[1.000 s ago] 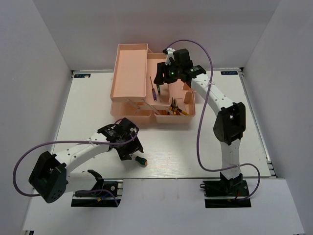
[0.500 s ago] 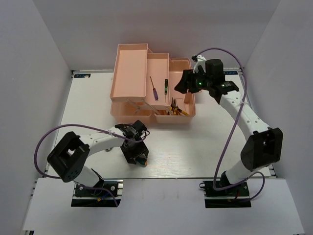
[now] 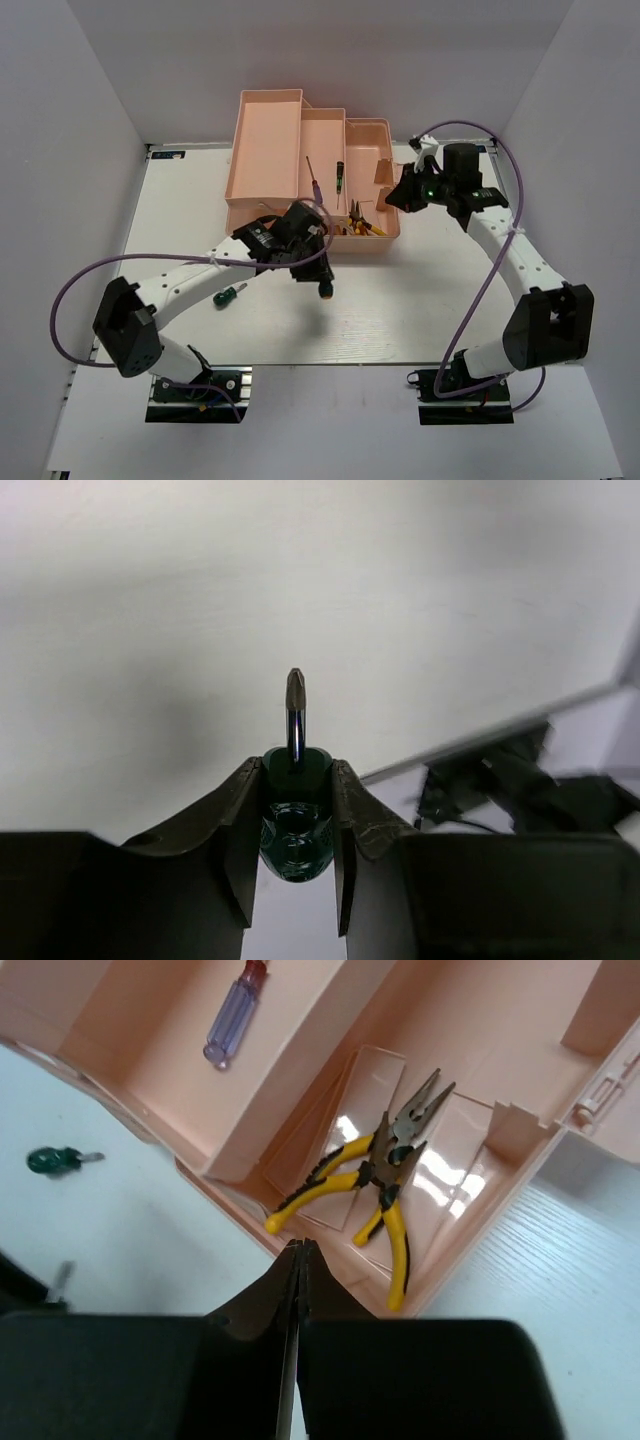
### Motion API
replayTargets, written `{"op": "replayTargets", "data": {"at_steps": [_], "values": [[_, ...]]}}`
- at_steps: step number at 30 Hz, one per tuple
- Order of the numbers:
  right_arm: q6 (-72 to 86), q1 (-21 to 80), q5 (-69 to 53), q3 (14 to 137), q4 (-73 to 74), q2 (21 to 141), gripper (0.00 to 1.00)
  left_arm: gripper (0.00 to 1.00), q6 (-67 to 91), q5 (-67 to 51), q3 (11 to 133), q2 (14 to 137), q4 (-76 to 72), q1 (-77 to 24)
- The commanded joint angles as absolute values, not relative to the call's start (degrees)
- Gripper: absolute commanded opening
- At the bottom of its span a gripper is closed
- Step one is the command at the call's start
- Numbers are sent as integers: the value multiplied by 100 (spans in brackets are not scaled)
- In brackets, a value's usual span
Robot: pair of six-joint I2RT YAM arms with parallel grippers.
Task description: Sort the tools into containers
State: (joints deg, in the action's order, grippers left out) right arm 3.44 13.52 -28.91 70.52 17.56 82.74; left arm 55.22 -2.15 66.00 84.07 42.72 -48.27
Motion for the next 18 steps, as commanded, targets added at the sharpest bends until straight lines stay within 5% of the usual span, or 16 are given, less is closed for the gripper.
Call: {"op": "replayTargets", "data": {"at_steps": [1, 7, 11, 18], "values": [[-596, 1274, -2902, 6777, 1942, 7832, 0, 0, 3782, -738, 7495, 7788, 3850, -4913], [-1169, 1187, -3109, 6266, 2151, 7620, 0, 0, 2805, 1148, 9340, 8111, 4550, -4581], [-1800, 1248, -4338, 6670, 3223, 7857, 13, 0, 2865, 2635, 10536, 9024, 4772, -3992], [-2265, 1730, -4255, 6645, 3260, 7621, 19, 0, 2813, 2049, 13697, 11415, 5492, -2576]]}}
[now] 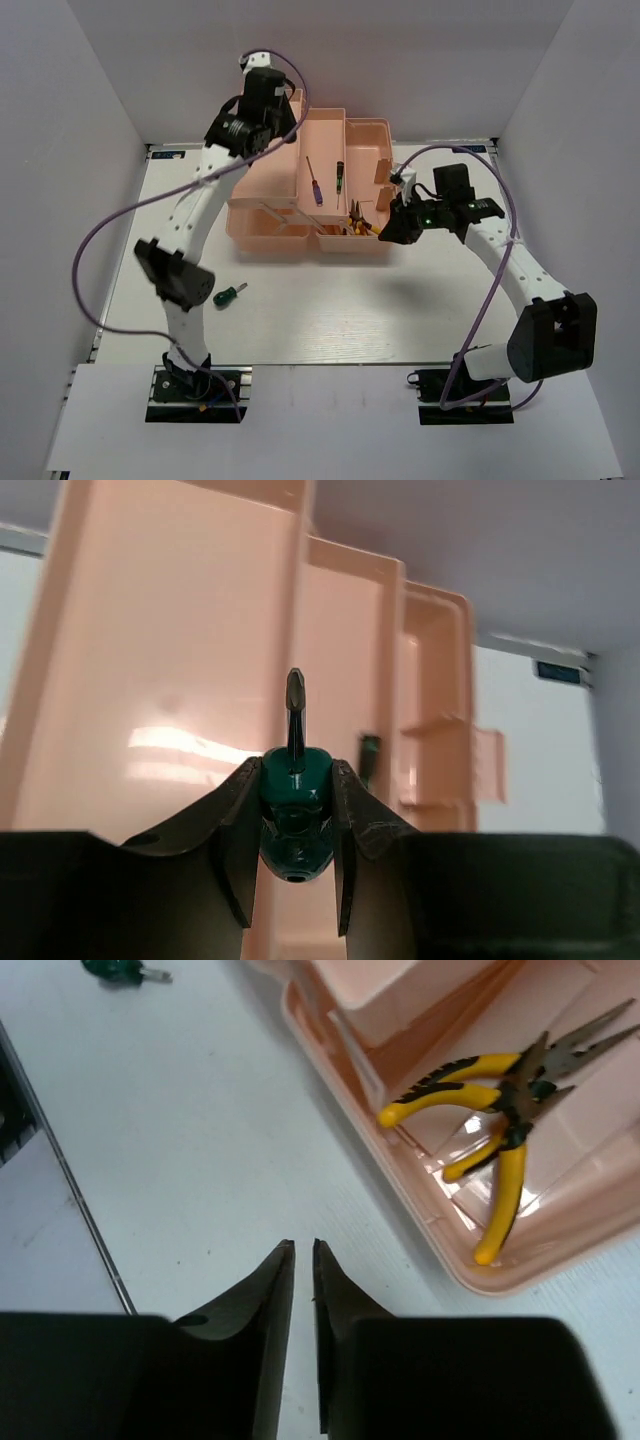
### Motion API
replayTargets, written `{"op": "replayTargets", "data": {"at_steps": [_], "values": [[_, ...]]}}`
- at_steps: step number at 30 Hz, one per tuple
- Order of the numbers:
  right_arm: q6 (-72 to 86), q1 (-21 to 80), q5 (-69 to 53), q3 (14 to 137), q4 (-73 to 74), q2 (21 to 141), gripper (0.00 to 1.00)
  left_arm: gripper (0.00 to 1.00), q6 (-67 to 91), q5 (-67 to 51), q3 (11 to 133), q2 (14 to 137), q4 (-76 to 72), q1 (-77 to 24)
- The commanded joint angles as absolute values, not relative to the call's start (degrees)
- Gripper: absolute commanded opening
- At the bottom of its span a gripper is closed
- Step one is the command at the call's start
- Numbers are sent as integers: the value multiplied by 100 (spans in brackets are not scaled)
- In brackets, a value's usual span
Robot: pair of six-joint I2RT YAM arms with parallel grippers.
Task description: Sort the tools into containers
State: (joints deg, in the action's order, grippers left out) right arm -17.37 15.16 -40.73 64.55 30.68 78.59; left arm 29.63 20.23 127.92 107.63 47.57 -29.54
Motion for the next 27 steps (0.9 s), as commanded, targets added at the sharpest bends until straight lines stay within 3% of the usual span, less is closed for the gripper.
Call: {"op": "replayTargets", "data": {"at_steps": [1, 3, 4, 6, 7, 11, 16, 20, 23, 27], "values": [[-2337, 1862, -4149, 6645, 3278, 7603, 22, 0, 2752, 1935, 13833, 11565, 5571, -2471], [-2635, 2047, -4026, 6688, 3488, 7585, 32, 6, 2672, 1714, 13651, 11646, 5572, -2242], [-2724, 2187, -4017, 6741, 3568, 7602, 36, 20, 2620, 1609, 13484, 11646, 5485, -2189], [-2943, 2433, -4060, 6838, 3664, 7681, 42, 38, 2540, 1336, 13027, 11532, 5249, -2083], [-3336, 2609, -4104, 6925, 3735, 7708, 49, 58, 2453, 1110, 12904, 11453, 5151, -2031], [-4322, 3233, -4263, 7320, 4156, 8277, 61, 78, 2277, 819, 13016, 11365, 5071, -1978], [-5737, 4086, -4281, 7716, 4228, 8955, 74, 80, 2171, 870, 13017, 10514, 5019, -1925], [-6685, 4701, -4368, 7682, 3826, 9509, 80, 80, 2232, 1650, 11372, 8714, 4948, -1925], [-6750, 5211, -4105, 7664, 3429, 9991, 82, 80, 2565, 2562, 9938, 7004, 4939, -1925], [-6356, 5878, -3710, 8164, 2734, 10748, 85, 82, 3207, 3067, 8940, 5612, 5553, -1925]]}}
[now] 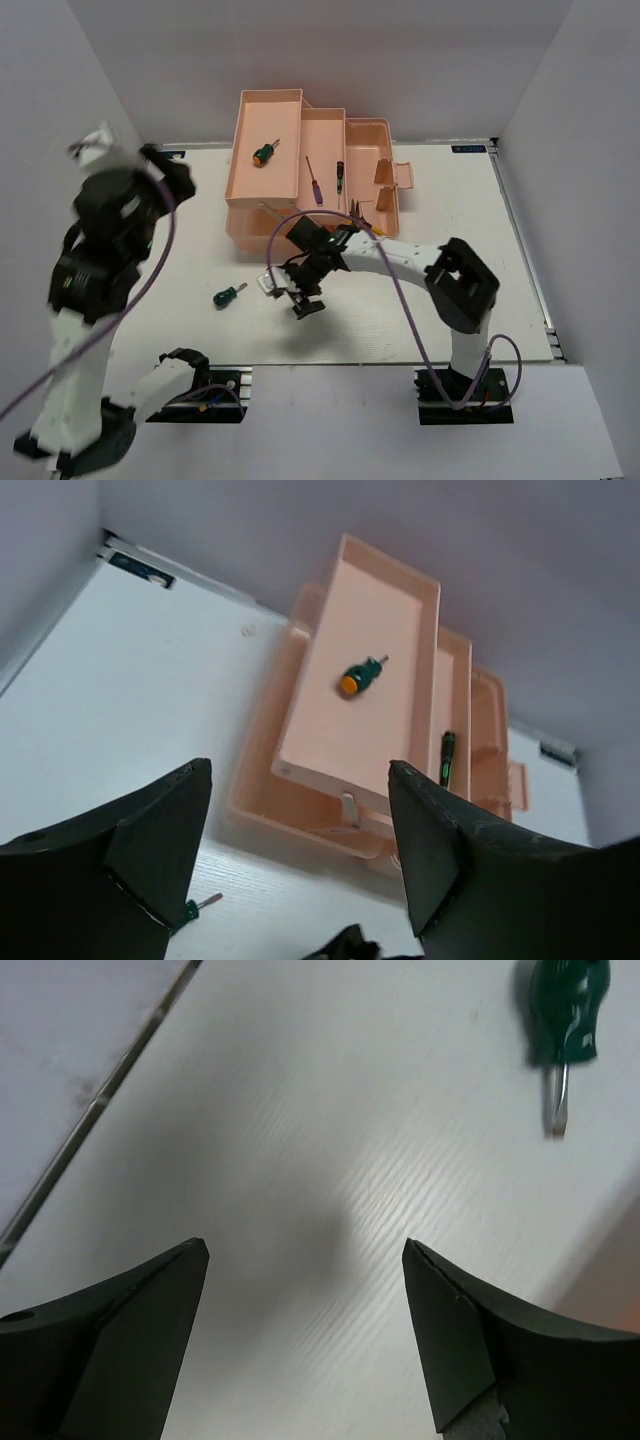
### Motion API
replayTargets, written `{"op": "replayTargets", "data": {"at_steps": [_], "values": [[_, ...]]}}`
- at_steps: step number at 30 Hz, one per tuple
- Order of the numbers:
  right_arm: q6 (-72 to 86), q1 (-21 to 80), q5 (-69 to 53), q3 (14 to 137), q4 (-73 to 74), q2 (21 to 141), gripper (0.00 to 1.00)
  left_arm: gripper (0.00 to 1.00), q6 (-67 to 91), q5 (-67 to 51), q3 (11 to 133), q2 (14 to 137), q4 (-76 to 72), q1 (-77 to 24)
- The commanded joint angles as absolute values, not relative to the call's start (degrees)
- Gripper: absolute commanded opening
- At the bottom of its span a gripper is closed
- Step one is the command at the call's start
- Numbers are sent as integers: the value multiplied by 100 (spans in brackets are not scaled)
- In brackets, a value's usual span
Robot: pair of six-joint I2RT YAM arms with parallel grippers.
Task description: Sort the tools into containers
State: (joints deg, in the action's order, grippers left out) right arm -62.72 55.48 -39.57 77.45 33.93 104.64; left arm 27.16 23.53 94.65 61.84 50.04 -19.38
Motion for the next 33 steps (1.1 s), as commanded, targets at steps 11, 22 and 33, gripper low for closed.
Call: {"op": "replayTargets", "data": {"at_steps": [11, 22, 33], "values": [[-4914, 6486, -2734, 9922, 1328, 12506, 85, 82, 3771, 2751, 8261, 4535, 6170, -1978], [-4403, 6644, -2654, 11118, 1538, 13561, 82, 82, 3718, 2584, 8455, 4535, 6530, -1978], [-4544, 6627, -2927, 11470, 2144, 13931, 29, 82, 3718, 2715, 8631, 4535, 6758, -1978]]}}
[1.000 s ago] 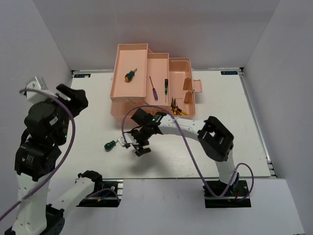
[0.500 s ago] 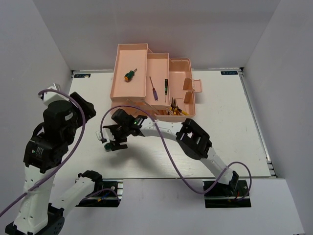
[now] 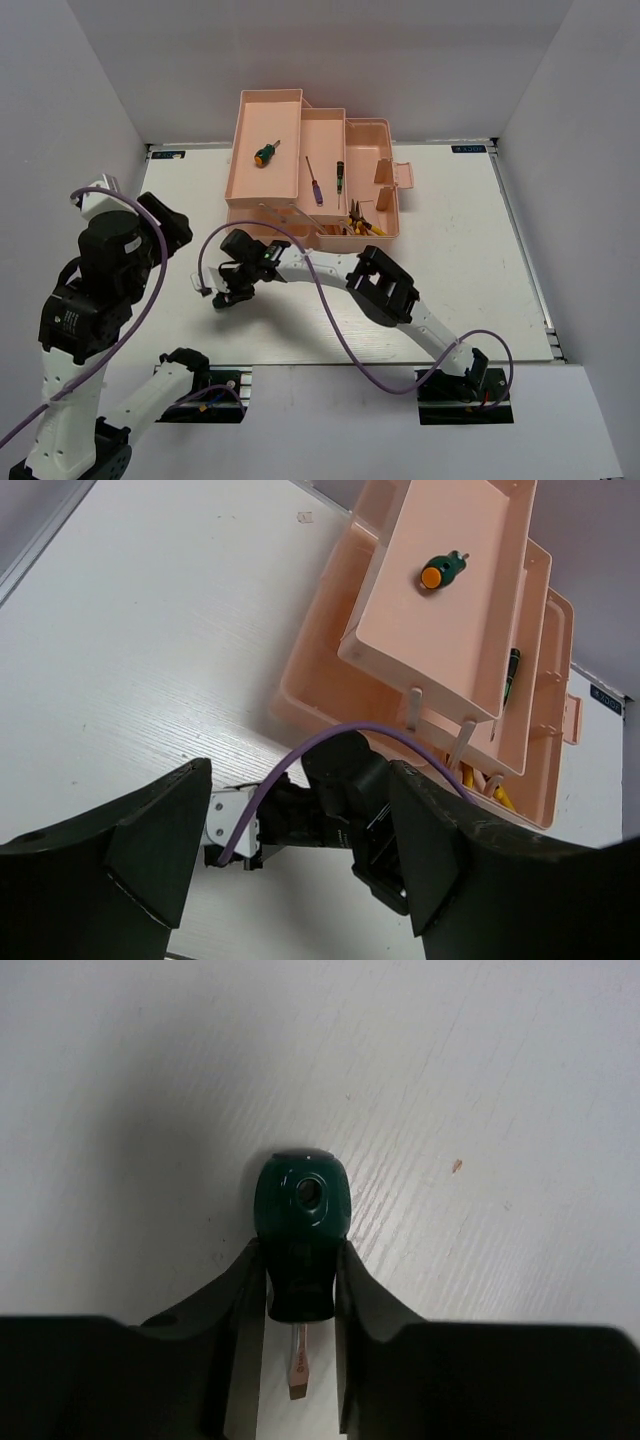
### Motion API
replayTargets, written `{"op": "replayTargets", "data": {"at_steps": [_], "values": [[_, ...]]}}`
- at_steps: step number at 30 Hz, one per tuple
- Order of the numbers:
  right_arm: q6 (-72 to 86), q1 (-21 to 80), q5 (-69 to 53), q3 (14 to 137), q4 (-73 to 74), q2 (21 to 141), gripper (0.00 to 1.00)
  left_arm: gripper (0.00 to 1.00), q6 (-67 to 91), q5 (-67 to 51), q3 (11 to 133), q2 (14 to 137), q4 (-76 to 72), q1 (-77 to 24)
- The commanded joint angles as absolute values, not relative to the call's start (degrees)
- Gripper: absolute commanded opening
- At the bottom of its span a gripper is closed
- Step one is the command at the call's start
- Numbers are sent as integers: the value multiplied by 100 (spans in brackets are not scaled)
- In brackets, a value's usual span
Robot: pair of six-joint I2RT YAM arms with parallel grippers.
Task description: Sort the tools into containers
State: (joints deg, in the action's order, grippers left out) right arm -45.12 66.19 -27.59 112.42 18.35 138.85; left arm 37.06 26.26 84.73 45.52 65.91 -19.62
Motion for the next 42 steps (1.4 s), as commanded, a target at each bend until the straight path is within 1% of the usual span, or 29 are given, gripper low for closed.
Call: {"op": "replayTargets", "data": {"at_steps": [1, 4, 6, 7, 8, 9, 10, 11, 13, 14, 16, 18, 19, 20, 22, 23, 24, 25, 26, 28, 29, 30, 31, 34, 36, 42], "values": [[-4561, 6636, -2927, 11409, 2214, 13896, 22, 82, 3718, 2716, 8631, 4535, 6759, -1978], [-4448, 6618, -2892, 11050, 2241, 13633, 0, 82, 3910, 3014, 8552, 4474, 6881, -1978], [-4299, 6592, -2970, 10716, 2224, 13125, 0, 83, 4129, 3251, 8386, 4412, 6951, -2030], [-3898, 6557, -3058, 10662, 2215, 12965, 0, 83, 4192, 3322, 8324, 4351, 6952, -2030], [-3772, 6531, -3607, 10652, 2432, 12433, 0, 83, 4297, 3401, 8167, 4351, 6952, -2030], [-3614, 6452, -3838, 10670, 2530, 12245, 0, 83, 4367, 3401, 8061, 4298, 7030, -2030], [-3316, 6399, -3997, 10670, 2575, 12060, 0, 83, 4438, 3401, 7955, 4298, 7031, -2030], [-3218, 6372, -4234, 10661, 2654, 11502, 0, 84, 4534, 3454, 7737, 4228, 7092, -2030], [-3077, 6302, -4411, 10487, 2716, 10963, 0, 84, 4701, 3454, 7525, 4105, 7093, -2030], [-2989, 6293, -4386, 10303, 2681, 10499, 0, 84, 4824, 3454, 7332, 4017, 7023, -2030], [-2945, 6240, -3843, 9986, 2690, 10232, 0, 84, 4965, 3515, 7138, 3806, 7022, -2030], [-2848, 6170, -3473, 9932, 2611, 9871, 0, 86, 5054, 3585, 7067, 3753, 7022, -2030], [-2848, 6153, -2924, 9923, 2593, 9801, 0, 86, 5132, 3586, 7066, 3753, 7083, -2030], [-2839, 6100, -2631, 9923, 2436, 9678, 0, 86, 5133, 3586, 7005, 3753, 7084, -2030], [-2953, 5995, -1771, 9932, 2295, 9642, 0, 86, 5133, 3508, 6857, 3753, 6962, -2030], [-3031, 5968, -1349, 9940, 1955, 9746, 0, 86, 5133, 3446, 6760, 3701, 6865, -2030], [-3076, 5881, -1162, 10045, 1873, 9851, 0, 86, 5133, 3271, 6524, 3700, 6742, -2030], [-3163, 5793, -830, 10290, 1759, 9966, 0, 86, 5055, 3156, 6391, 3700, 6489, -2030], [-3164, 5740, -696, 10449, 1758, 10411, 0, 86, 4958, 3016, 6259, 3779, 6338, -2030], [-3138, 5520, -502, 11263, 1810, 10739, 0, 86, 4704, 2489, 5837, 3928, 5892, -2030], [-3085, 5485, -475, 11659, 1793, 11227, 0, 86, 4702, 2339, 5714, 4033, 5802, -2030], [-3085, 5389, -422, 11846, 1793, 11389, 0, 86, 4702, 2033, 5487, 4199, 5696, -1969], [-3085, 5388, -326, 12396, 1758, 11539, 0, 86, 4702, 1917, 5380, 4262, 5574, -1969], [-3234, 5309, -229, 12752, 1583, 12014, 0, 86, 4702, 1749, 5054, 4263, 5222, -1969], [-3357, 5300, -290, 12814, 1530, 12059, 0, 86, 4755, 1592, 4931, 4263, 5019, -1969], [-3445, 5151, -588, 12288, 1791, 11874, 0, 86, 4755, 1397, 4693, 4315, 4834, -1969]]}}
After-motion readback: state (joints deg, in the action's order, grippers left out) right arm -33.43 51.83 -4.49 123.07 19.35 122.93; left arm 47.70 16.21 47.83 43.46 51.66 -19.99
